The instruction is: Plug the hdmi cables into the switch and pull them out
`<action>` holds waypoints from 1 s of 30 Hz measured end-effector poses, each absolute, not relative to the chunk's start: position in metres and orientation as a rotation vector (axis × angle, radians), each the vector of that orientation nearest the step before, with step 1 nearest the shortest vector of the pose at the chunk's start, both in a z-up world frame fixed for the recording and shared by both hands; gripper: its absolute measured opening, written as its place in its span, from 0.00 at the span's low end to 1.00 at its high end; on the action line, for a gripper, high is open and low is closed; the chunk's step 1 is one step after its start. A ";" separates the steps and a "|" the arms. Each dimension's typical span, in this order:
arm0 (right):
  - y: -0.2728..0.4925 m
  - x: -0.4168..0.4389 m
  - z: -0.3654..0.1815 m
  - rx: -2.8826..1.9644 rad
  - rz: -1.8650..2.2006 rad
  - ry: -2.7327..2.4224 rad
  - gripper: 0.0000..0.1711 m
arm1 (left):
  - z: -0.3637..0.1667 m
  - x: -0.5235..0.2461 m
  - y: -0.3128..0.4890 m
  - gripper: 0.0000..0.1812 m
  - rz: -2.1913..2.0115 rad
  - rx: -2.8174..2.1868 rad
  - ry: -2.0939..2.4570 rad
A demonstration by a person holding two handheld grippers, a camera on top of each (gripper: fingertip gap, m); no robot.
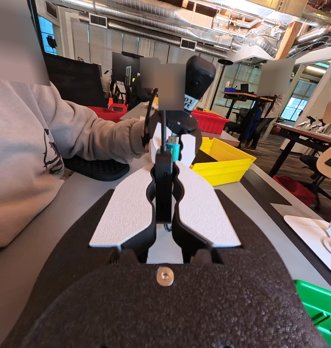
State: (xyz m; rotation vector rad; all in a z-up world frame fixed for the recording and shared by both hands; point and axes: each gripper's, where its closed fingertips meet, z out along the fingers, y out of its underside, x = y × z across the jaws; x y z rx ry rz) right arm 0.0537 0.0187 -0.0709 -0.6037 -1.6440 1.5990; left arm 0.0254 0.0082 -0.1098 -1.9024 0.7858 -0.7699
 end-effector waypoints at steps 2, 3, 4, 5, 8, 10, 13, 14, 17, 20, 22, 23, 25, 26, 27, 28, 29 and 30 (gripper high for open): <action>0.019 0.055 -0.067 -0.598 1.592 -1.636 0.08 | -0.107 0.027 0.009 0.11 -0.808 -1.884 0.764; 0.018 0.056 -0.066 -0.593 1.594 -1.636 0.08 | -0.106 0.029 0.009 0.11 -0.815 -1.869 0.768; 0.017 0.056 -0.064 -0.591 1.596 -1.631 0.08 | -0.104 0.030 0.009 0.11 -0.829 -1.855 0.764; 0.018 0.057 -0.063 -0.589 1.599 -1.622 0.08 | -0.102 0.031 0.009 0.11 -0.848 -1.844 0.749; 0.021 0.059 -0.056 -0.590 1.646 -1.572 0.08 | -0.093 0.033 0.011 0.11 -0.916 -1.786 0.700; 0.023 0.058 -0.050 -0.593 1.671 -1.521 0.08 | -0.087 0.033 0.012 0.11 -0.951 -1.746 0.673; 0.025 0.057 -0.040 -0.609 1.688 -1.458 0.09 | -0.079 0.034 0.014 0.11 -0.984 -1.704 0.641; 0.025 0.056 -0.040 -0.615 1.658 -1.469 0.09 | -0.076 0.035 0.014 0.11 -0.982 -1.697 0.636; 0.027 0.054 -0.045 -0.640 1.518 -1.526 0.12 | -0.072 0.034 0.015 0.11 -0.941 -1.693 0.646; 0.030 0.053 -0.055 -0.659 1.398 -1.597 0.10 | -0.068 0.026 0.015 0.11 -0.923 -1.685 0.637; 0.026 0.052 -0.058 -0.645 1.403 -1.619 0.08 | -0.068 0.026 0.014 0.11 -0.931 -1.679 0.633; 0.024 0.050 -0.062 -0.648 1.393 -1.632 0.08 | -0.066 0.026 0.014 0.11 -0.943 -1.671 0.623; 0.022 0.045 -0.068 -0.666 1.414 -1.632 0.08 | -0.068 0.025 0.014 0.11 -0.918 -1.682 0.636; 0.022 0.044 -0.070 -0.672 1.439 -1.618 0.08 | -0.069 0.024 0.014 0.11 -0.899 -1.690 0.637; 0.022 0.042 -0.072 -0.676 1.469 -1.612 0.08 | -0.071 0.024 0.014 0.11 -0.888 -1.699 0.638; 0.021 0.041 -0.074 -0.681 1.490 -1.610 0.08 | -0.072 0.024 0.014 0.11 -0.874 -1.709 0.643; 0.021 0.040 -0.076 -0.682 1.492 -1.607 0.08 | -0.074 0.023 0.014 0.11 -0.864 -1.723 0.645; 0.019 0.039 -0.077 -0.683 1.493 -1.614 0.08 | -0.075 0.022 0.013 0.11 -0.860 -1.733 0.656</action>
